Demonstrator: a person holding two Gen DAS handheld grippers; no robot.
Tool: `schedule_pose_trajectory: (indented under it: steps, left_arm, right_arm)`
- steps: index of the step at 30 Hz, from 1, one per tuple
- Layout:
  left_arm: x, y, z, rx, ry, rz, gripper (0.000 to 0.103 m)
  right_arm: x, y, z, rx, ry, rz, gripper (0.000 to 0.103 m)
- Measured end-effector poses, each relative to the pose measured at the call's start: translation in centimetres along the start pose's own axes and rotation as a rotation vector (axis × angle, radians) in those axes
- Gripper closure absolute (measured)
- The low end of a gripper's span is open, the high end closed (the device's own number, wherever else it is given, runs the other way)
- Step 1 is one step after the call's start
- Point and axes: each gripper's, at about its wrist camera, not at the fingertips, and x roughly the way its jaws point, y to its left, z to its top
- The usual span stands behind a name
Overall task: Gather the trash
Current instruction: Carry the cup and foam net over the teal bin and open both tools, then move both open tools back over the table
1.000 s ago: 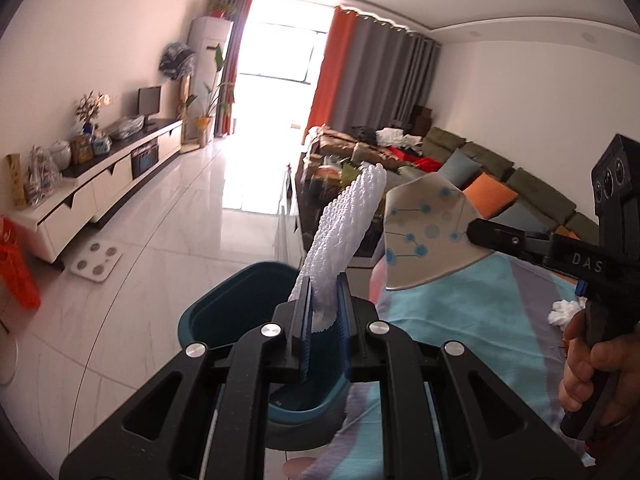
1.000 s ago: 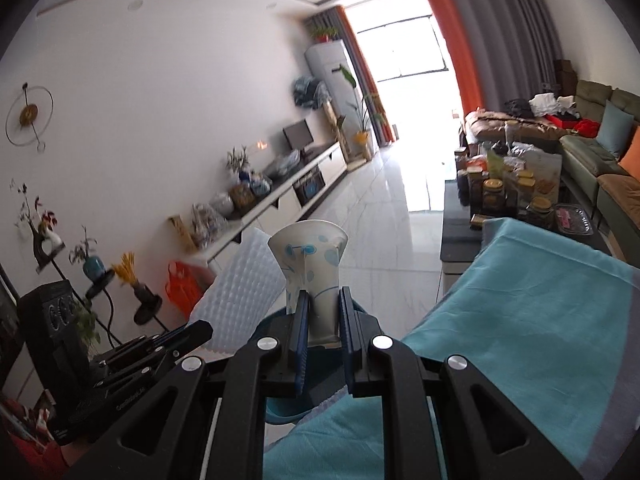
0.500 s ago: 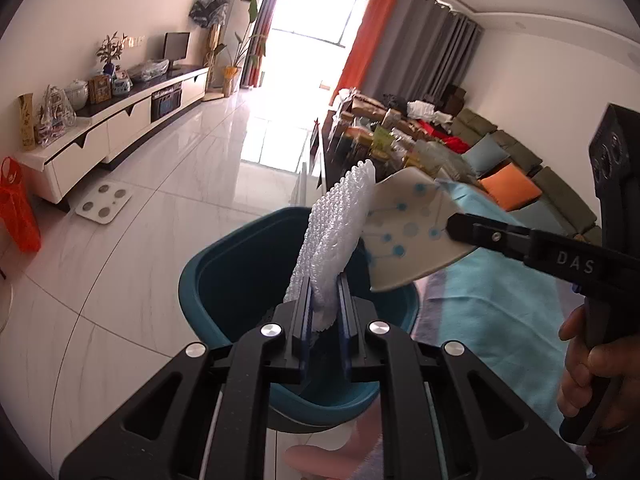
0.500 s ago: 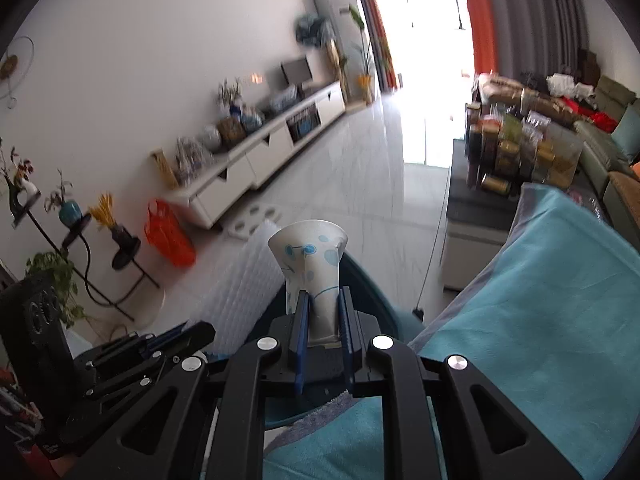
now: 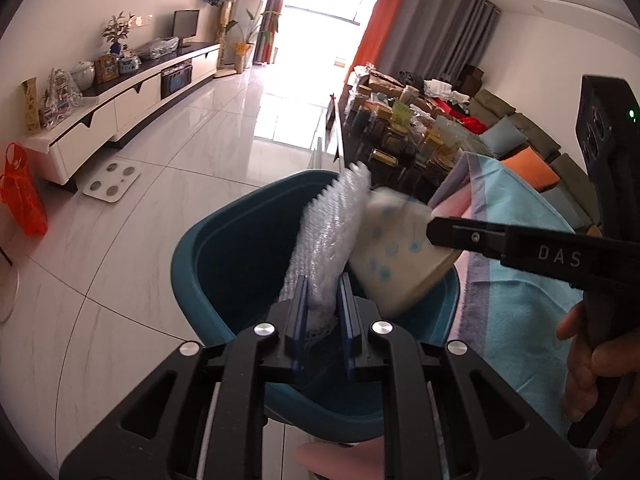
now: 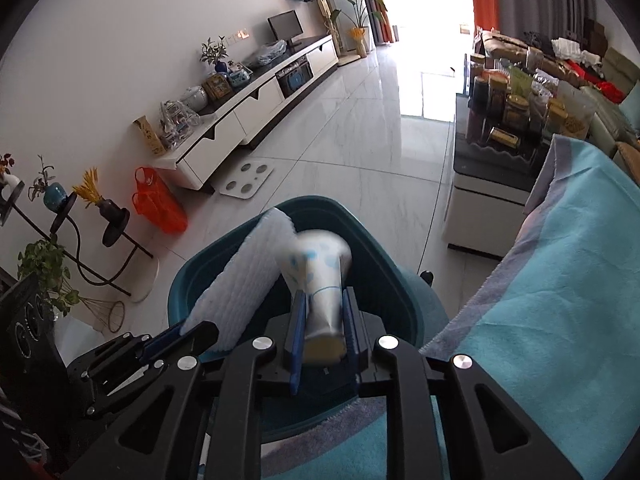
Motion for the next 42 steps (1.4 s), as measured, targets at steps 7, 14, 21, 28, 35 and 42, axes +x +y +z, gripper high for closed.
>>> schedule_pose_trajectory:
  steps: [7,14,21,28,35,42]
  left_arm:
    - [-0.1,-0.4,0.2,0.000,-0.019,0.025,0.056]
    - [-3.0,-1.0,1.2,-0.003,-0.112,0.043,0.023]
    - [-8.1,-3.0,2.7,0.039,-0.235,0.011,0.006]
    - [-12.0,-4.8,2.7,0.055,-0.288,-0.010,0.006]
    - [-15.6,-7.6,2.3,0.112,-0.339,-0.047,0.006]
    - [-19.3,-13.4,1.1,0.252,-0.440,-0.103,0.005]
  right_arm:
    - [-0.7,-0.4,0.0,0.015,-0.024,-0.003,0.074]
    - [-4.0,-1.0,-0.1,0.037,-0.106,0.003,0.062]
    - [-8.5,-1.1,-1.5,0.025,-0.218,-0.001,0.039]
    - [-12.7,-1.4,-3.5,0.023,-0.324,-0.007,0.016]
    - [-16.5,-1.8,-6.3,0.029,-0.427,-0.044,0.007]
    - [-21.2,-3.2,-10.1,0.040,-0.526,-0.126,0.007]
